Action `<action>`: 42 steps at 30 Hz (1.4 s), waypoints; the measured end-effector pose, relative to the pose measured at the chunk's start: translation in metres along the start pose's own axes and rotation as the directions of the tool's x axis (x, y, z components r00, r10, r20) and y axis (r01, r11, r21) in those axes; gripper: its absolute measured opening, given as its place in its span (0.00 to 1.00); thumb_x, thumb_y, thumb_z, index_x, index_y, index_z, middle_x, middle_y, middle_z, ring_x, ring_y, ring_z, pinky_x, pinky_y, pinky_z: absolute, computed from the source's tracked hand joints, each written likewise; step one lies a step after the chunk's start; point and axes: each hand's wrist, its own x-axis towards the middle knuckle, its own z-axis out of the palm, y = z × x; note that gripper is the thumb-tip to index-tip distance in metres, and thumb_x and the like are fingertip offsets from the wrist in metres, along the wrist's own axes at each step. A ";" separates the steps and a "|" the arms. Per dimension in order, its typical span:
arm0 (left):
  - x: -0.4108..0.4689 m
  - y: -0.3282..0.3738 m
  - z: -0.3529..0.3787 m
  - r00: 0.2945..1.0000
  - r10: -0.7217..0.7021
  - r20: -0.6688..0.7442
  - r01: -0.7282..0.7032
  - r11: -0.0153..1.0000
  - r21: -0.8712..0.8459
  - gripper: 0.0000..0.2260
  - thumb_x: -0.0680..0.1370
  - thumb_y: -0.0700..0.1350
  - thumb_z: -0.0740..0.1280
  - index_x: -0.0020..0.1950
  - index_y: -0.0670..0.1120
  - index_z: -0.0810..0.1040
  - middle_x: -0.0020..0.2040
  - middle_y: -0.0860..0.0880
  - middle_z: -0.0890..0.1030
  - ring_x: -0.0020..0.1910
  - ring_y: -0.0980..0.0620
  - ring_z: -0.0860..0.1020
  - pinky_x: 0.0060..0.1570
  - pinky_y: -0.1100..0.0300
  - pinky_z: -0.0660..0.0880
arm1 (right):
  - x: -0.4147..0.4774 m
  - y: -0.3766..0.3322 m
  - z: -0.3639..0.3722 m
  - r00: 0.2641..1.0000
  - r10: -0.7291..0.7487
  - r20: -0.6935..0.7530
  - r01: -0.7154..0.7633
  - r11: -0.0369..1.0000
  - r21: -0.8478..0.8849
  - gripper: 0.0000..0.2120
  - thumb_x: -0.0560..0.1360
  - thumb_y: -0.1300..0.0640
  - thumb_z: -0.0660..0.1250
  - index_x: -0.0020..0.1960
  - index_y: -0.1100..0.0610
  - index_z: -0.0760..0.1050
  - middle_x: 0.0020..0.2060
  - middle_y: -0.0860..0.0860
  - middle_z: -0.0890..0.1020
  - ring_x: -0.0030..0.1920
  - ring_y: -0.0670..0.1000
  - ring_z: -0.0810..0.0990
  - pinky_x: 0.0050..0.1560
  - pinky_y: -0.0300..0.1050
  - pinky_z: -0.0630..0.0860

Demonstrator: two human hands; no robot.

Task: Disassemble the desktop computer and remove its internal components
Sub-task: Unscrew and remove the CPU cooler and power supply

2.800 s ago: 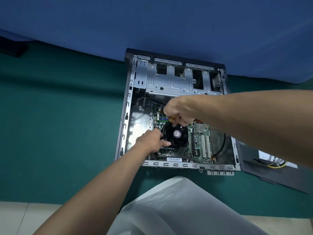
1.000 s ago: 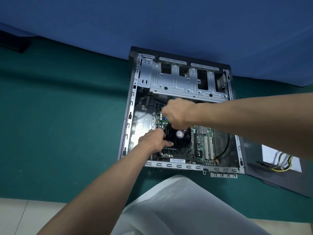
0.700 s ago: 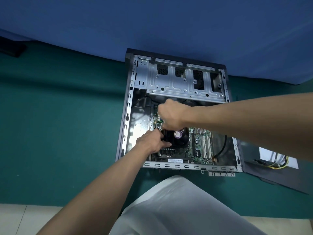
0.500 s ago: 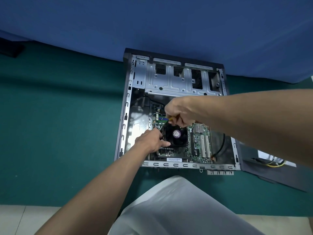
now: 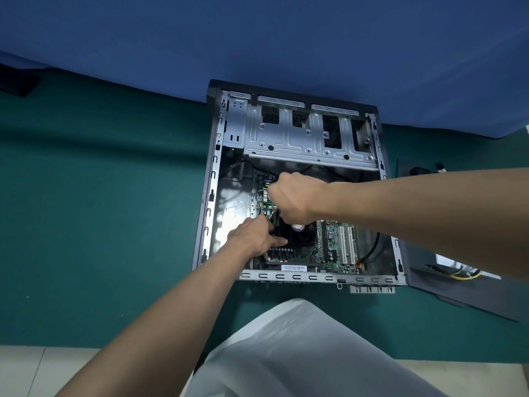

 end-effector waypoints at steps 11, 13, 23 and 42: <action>0.001 -0.001 0.001 1.000 -0.021 -0.012 0.021 1.000 0.006 0.28 0.73 0.59 0.71 0.67 0.45 0.73 0.63 0.44 0.77 0.58 0.45 0.76 0.61 0.48 0.72 | 0.017 0.005 -0.021 0.928 0.260 0.268 -0.353 0.845 0.402 0.12 0.77 0.64 0.60 0.35 0.59 0.68 0.31 0.53 0.72 0.28 0.49 0.69 0.20 0.36 0.69; 0.001 -0.001 0.001 1.000 -0.016 -0.005 0.016 1.000 -0.002 0.29 0.73 0.59 0.71 0.68 0.44 0.73 0.64 0.45 0.77 0.59 0.45 0.76 0.61 0.48 0.72 | 0.009 -0.005 -0.020 0.971 0.182 0.158 -0.190 0.981 0.039 0.12 0.77 0.65 0.60 0.35 0.61 0.68 0.30 0.52 0.72 0.27 0.49 0.70 0.20 0.39 0.65; 0.002 0.000 0.000 0.999 -0.041 -0.005 0.041 0.999 -0.003 0.26 0.73 0.59 0.71 0.62 0.42 0.76 0.62 0.42 0.78 0.60 0.42 0.76 0.61 0.49 0.72 | 0.015 -0.011 -0.017 0.997 -0.074 0.036 0.076 0.994 -0.080 0.13 0.75 0.64 0.64 0.33 0.62 0.66 0.27 0.53 0.69 0.26 0.51 0.72 0.20 0.38 0.62; -0.004 0.002 -0.002 1.000 0.010 -0.002 -0.010 0.999 0.050 0.22 0.76 0.58 0.68 0.62 0.45 0.75 0.58 0.47 0.79 0.54 0.46 0.77 0.58 0.49 0.73 | 0.008 -0.022 -0.011 0.934 -0.300 0.192 0.351 0.682 -0.642 0.10 0.82 0.55 0.57 0.46 0.57 0.72 0.32 0.53 0.72 0.28 0.52 0.70 0.28 0.44 0.67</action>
